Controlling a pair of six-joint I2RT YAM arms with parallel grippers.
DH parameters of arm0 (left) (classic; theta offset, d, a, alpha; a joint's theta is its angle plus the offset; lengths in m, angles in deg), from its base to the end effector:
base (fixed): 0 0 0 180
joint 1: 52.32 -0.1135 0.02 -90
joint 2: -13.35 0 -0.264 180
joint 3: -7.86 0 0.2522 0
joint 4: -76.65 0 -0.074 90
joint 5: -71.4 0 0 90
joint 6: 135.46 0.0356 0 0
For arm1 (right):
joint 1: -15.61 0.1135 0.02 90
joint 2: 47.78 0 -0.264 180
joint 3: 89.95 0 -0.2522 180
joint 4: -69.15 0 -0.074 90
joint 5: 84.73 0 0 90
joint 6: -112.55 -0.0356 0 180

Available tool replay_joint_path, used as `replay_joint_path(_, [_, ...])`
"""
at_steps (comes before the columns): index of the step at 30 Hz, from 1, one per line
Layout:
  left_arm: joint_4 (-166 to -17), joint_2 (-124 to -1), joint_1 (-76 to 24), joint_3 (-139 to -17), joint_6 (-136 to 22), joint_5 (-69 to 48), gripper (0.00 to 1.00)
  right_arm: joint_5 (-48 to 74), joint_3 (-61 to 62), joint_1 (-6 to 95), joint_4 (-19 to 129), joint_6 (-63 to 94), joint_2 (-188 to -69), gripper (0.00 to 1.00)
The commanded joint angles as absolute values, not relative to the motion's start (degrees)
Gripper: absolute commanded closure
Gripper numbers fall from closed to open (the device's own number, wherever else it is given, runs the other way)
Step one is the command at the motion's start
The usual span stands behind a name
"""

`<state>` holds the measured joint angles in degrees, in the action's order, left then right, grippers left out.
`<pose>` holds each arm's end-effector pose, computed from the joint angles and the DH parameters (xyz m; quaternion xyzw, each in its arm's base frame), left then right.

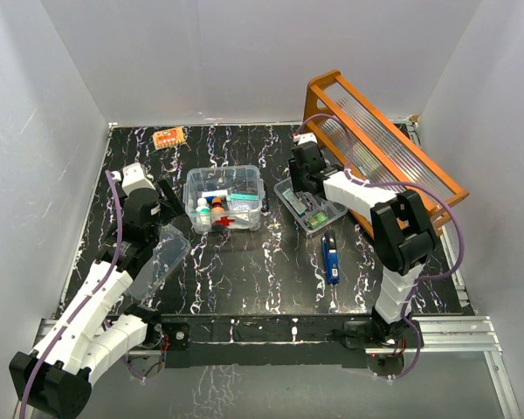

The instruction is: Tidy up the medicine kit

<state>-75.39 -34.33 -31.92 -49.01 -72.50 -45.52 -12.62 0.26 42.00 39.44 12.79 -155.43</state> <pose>0.1850 -0.0516 0.3150 -0.1811 0.7814 -0.0546 0.5946 0.3747 0.1737 0.2081 -0.0775 0.9193 -0.0269 0.3848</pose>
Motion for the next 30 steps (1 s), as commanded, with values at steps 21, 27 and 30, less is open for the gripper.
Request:
replay_joint_path(21, [-75.3,-34.9,-32.1,-49.5,-72.5,-44.7,0.29,0.4,2.6,38.0,35.4,24.7,-158.2,0.63])
replay_joint_path(27, [-75.3,-35.0,-32.2,-49.4,-72.6,-44.5,0.29,2.8,2.0,37.3,34.9,24.8,-159.9,0.68])
replay_joint_path(30, [-75.1,-35.3,-32.2,-49.6,-72.6,-44.1,0.28,4.1,1.5,37.2,33.8,24.9,-160.6,0.75])
